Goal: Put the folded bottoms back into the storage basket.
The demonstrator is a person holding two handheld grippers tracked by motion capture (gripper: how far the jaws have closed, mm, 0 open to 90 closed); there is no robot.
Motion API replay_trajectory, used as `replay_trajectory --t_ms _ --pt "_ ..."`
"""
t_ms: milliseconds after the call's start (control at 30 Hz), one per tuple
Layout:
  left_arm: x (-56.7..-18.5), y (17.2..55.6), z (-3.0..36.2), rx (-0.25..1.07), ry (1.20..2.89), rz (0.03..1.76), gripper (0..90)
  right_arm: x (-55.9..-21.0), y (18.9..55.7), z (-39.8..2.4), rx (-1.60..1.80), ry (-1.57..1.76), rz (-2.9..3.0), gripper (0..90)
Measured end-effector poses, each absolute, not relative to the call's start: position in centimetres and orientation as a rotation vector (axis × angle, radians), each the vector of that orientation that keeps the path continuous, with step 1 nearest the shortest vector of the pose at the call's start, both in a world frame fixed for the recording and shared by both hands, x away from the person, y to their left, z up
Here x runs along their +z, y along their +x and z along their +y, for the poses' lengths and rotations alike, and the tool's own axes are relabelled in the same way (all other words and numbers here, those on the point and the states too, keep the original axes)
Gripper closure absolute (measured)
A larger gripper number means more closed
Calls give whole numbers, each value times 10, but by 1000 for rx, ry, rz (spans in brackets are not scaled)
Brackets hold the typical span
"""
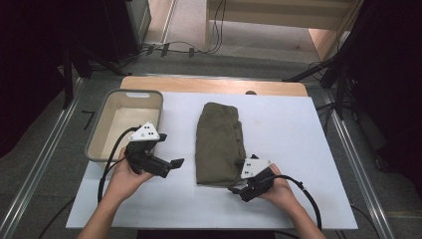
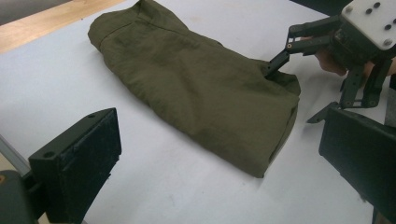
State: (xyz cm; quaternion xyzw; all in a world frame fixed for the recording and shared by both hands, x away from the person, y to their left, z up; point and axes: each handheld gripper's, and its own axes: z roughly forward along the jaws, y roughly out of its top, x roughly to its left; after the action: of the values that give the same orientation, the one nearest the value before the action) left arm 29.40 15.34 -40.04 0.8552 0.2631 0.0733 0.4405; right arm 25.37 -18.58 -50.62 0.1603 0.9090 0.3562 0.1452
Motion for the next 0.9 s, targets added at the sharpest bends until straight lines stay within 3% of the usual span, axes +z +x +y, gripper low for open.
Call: replay_trajectory --t_ms 633,900 --pt "-401 294 153 180 2127 656 0 -512 260 -187 972 456 2644 422" --pt "-403 294 151 171 2129 656 0 -513 261 -187 974 486 2652 420"
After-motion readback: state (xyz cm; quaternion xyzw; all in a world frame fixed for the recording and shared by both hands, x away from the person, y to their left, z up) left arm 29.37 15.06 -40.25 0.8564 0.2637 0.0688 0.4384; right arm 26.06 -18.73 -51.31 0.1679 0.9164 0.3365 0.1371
